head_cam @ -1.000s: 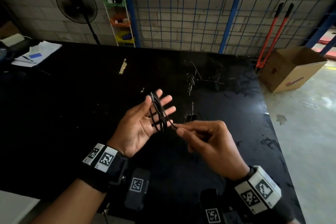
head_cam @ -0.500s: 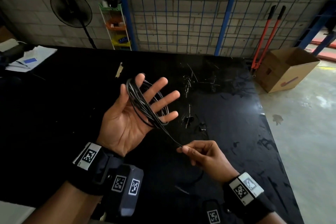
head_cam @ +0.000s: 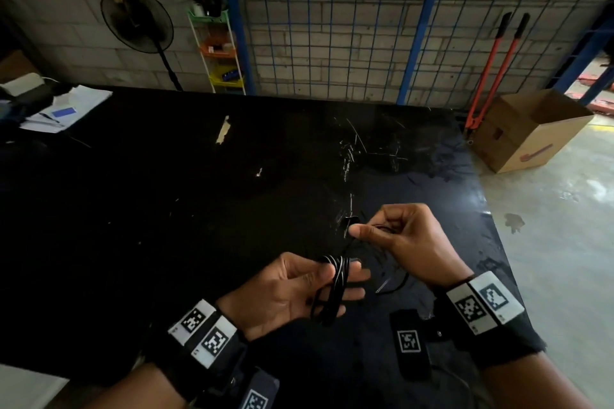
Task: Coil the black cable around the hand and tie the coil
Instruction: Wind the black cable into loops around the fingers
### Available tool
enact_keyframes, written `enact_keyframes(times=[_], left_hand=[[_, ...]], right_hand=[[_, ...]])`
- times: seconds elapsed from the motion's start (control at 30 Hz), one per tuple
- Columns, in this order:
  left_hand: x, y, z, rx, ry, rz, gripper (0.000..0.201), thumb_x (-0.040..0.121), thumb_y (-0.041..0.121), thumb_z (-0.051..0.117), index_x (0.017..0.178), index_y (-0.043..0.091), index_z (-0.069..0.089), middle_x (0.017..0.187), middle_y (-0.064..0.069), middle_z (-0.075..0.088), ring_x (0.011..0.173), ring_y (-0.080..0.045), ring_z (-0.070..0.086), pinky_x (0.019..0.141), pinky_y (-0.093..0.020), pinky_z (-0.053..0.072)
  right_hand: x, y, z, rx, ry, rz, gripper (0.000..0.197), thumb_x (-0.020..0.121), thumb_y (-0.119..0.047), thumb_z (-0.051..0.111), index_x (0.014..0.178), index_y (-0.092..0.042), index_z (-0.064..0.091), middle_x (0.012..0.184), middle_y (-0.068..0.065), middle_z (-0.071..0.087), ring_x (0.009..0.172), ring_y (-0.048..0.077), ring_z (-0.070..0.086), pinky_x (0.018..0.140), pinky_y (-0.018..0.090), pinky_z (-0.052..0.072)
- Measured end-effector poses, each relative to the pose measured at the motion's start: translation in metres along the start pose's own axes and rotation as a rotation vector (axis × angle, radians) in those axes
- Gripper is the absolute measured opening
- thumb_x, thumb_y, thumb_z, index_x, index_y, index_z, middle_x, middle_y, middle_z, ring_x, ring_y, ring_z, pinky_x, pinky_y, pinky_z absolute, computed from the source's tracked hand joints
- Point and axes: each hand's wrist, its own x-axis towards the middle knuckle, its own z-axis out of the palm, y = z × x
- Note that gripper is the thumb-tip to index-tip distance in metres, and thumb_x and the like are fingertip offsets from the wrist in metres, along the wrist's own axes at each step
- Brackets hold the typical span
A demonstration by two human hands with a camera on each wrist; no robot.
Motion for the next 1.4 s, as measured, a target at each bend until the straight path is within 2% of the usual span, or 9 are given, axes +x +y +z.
enact_keyframes(times=[0.1,0.2,0.33,0.53,0.67,1.0,1.2,1.33,1.4], left_hand=[[0.007,0.0,-0.001,0.094,0.115,0.003,0.05,0.099,0.03,0.058,0.133,-0.006,0.063,0.145,-0.009,0.064,0.134,-0.03,0.062,0.115,-0.059,0.041],[0.015,0.001,-0.003,0.117,0.226,0.044,0.048,0.096,0.031,0.057,0.133,0.002,0.067,0.14,-0.005,0.069,0.131,-0.024,0.064,0.115,-0.055,0.043],[0.022,0.003,-0.012,0.06,0.366,0.123,0.045,0.096,0.032,0.056,0.133,0.008,0.068,0.138,-0.004,0.07,0.131,-0.027,0.065,0.113,-0.054,0.046],[0.026,0.016,-0.025,-0.183,0.433,0.259,0.048,0.099,0.038,0.05,0.141,0.018,0.06,0.148,-0.008,0.062,0.135,-0.031,0.061,0.113,-0.057,0.043],[0.029,0.029,-0.025,-0.378,0.331,0.358,0.053,0.101,0.044,0.044,0.148,0.02,0.051,0.152,-0.011,0.058,0.137,-0.034,0.058,0.11,-0.057,0.048],[0.029,0.051,-0.028,-0.561,0.069,0.484,0.045,0.105,0.041,0.041,0.137,0.018,0.061,0.16,-0.021,0.043,0.147,-0.047,0.041,0.113,-0.068,0.038],[0.02,0.046,-0.02,-0.567,-0.206,0.324,0.047,0.109,0.033,0.042,0.145,0.006,0.051,0.163,-0.028,0.034,0.15,-0.053,0.029,0.118,-0.073,0.011],[0.016,0.029,-0.008,-0.43,-0.229,0.197,0.043,0.106,0.032,0.052,0.139,0.004,0.057,0.159,-0.027,0.042,0.146,-0.052,0.038,0.117,-0.071,0.022],[0.015,0.02,-0.005,-0.332,-0.19,0.116,0.045,0.103,0.03,0.059,0.136,0.0,0.058,0.157,-0.031,0.042,0.144,-0.056,0.039,0.116,-0.069,0.028]], right_hand=[[-0.004,-0.015,0.007,-0.123,-0.016,-0.063,0.028,0.079,-0.029,0.087,0.066,-0.008,0.074,0.048,-0.015,0.062,0.043,-0.003,0.055,0.049,0.008,0.04],[-0.009,-0.022,0.014,-0.15,0.006,-0.096,0.027,0.085,-0.027,0.083,0.066,-0.01,0.075,0.043,-0.019,0.057,0.039,-0.001,0.052,0.046,0.007,0.037],[-0.016,-0.025,0.019,-0.082,0.057,-0.178,0.019,0.09,-0.02,0.079,0.072,-0.013,0.077,0.041,-0.019,0.052,0.037,0.0,0.046,0.047,0.005,0.033],[-0.031,-0.008,0.032,0.136,-0.039,-0.152,0.012,0.094,-0.02,0.074,0.085,-0.015,0.081,0.049,-0.009,0.052,0.046,0.005,0.044,0.049,0.019,0.038],[-0.039,0.006,0.045,0.326,-0.071,-0.05,0.016,0.092,-0.019,0.071,0.097,-0.013,0.084,0.056,-0.006,0.059,0.052,0.009,0.048,0.051,0.017,0.039],[-0.042,0.045,0.048,0.393,-0.075,0.107,0.022,0.092,-0.026,0.068,0.097,-0.011,0.083,0.051,-0.004,0.051,0.047,0.008,0.04,0.047,0.017,0.031],[-0.033,0.072,0.035,0.279,-0.076,0.153,0.028,0.085,-0.036,0.074,0.085,-0.008,0.08,0.054,-0.004,0.058,0.051,0.007,0.049,0.052,0.018,0.037],[-0.016,0.078,0.024,0.211,0.014,0.133,0.064,0.067,-0.072,0.078,0.078,-0.009,0.074,0.06,0.004,0.06,0.055,0.016,0.048,0.051,0.026,0.036],[-0.006,0.073,0.015,0.178,0.04,0.105,0.065,0.063,-0.077,0.078,0.075,-0.013,0.074,0.06,0.003,0.062,0.058,0.017,0.05,0.053,0.029,0.037]])
